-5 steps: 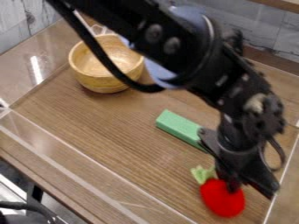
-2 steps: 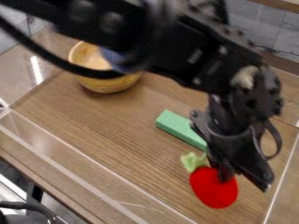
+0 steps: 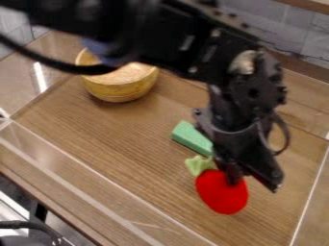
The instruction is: Move the red fruit to the right side of the table
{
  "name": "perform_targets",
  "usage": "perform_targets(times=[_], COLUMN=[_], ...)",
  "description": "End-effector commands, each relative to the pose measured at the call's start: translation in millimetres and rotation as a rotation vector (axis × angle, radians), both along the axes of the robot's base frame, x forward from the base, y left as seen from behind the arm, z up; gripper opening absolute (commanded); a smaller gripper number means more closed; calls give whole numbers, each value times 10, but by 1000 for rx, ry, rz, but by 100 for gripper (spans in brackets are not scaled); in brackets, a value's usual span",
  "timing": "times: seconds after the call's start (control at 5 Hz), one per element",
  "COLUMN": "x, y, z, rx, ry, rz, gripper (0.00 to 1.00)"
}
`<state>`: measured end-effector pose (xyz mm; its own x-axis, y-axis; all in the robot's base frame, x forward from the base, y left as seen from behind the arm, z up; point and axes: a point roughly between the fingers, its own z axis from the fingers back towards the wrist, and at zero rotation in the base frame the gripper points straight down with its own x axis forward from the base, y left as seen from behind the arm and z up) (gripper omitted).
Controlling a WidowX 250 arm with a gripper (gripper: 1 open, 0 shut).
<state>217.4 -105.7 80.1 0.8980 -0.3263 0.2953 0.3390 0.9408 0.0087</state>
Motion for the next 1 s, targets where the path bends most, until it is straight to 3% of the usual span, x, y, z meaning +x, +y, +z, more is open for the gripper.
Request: perform_targets(times=[0.0,0.2,0.4,0.8], x=[173,290,301,464], y=[-218,-320,-408,-139], z=[65,-21,-84,224], rx=[-18,-9,-2,37], ry=[-43,-39,-35,-69], rz=[-20,-36,-62,38], gripper=[0,0,0,0])
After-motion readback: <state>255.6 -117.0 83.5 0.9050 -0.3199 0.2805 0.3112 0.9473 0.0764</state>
